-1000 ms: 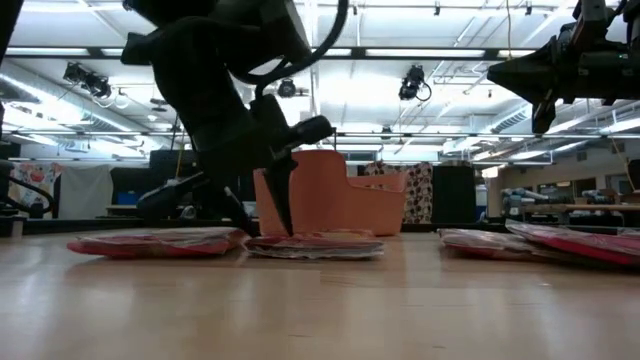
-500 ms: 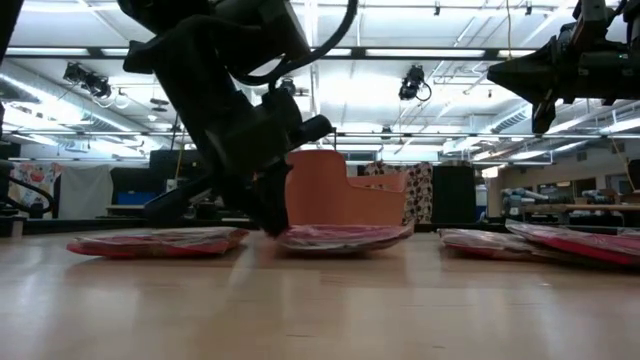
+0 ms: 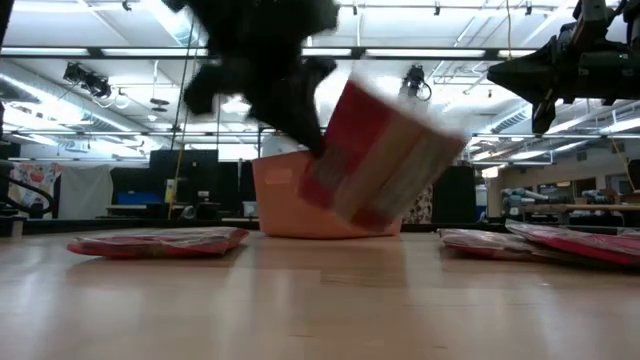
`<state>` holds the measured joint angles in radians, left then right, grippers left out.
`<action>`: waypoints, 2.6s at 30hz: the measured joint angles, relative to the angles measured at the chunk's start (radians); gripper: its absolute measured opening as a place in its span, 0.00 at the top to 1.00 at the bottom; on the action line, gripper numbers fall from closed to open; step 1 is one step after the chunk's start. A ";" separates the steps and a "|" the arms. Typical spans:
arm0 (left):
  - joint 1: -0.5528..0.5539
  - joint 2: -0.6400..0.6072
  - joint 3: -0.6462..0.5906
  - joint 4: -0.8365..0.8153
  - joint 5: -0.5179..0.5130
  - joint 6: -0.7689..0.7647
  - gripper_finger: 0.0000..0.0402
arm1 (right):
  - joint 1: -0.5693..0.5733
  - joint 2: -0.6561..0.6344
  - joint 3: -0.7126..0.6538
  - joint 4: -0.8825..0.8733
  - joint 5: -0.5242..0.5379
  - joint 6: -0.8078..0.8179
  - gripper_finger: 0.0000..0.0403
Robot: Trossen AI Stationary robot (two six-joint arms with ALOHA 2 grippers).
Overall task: Sort popcorn bags into baskets
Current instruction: Put the red popcorn bag into the orange bin
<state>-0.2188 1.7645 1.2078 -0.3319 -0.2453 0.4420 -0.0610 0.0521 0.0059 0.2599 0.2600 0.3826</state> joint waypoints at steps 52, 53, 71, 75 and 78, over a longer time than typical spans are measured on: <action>0.565 -0.044 0.142 -0.184 -0.021 -0.945 0.98 | 0.000 0.001 0.000 0.000 0.004 0.000 0.88; 0.565 -0.044 0.142 -0.185 -0.026 -0.950 0.97 | 0.000 0.001 0.000 0.000 0.004 0.000 0.88; 0.539 -0.044 0.142 -0.085 0.135 -0.776 0.95 | 0.000 0.001 0.000 0.000 0.004 0.000 0.88; 0.480 -0.044 0.142 -0.021 0.386 -0.547 0.95 | 0.000 0.001 0.000 0.000 0.004 0.000 0.88; 0.420 -0.044 0.142 -0.019 0.430 -0.393 0.95 | 0.000 0.001 0.000 0.000 0.004 0.000 0.88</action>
<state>0.2016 1.7206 1.3502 -0.3510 0.1844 0.0495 -0.0612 0.0532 0.0059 0.2600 0.2638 0.3824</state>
